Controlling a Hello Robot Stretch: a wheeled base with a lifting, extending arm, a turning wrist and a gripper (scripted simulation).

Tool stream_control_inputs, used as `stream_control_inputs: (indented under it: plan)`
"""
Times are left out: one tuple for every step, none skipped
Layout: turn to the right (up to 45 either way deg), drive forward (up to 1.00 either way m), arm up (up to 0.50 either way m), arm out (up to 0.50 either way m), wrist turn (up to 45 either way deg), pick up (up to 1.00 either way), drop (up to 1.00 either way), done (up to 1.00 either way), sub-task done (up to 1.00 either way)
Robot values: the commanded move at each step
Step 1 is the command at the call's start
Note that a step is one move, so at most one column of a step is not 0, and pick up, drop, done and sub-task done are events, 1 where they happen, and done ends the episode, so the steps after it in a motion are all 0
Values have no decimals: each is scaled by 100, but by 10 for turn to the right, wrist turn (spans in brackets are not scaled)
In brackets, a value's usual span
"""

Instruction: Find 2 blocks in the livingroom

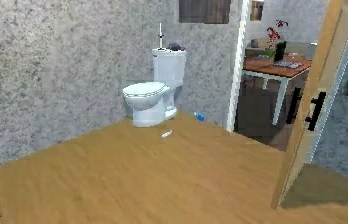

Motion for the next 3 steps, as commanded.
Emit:
stream_control_inputs:
  plan:
    - [0,25,0,0,0,0,0,0,0]
    - [180,0,0,0,0,0,0,0,0]
    - [0,100,0,0,0,0,0,0,0]
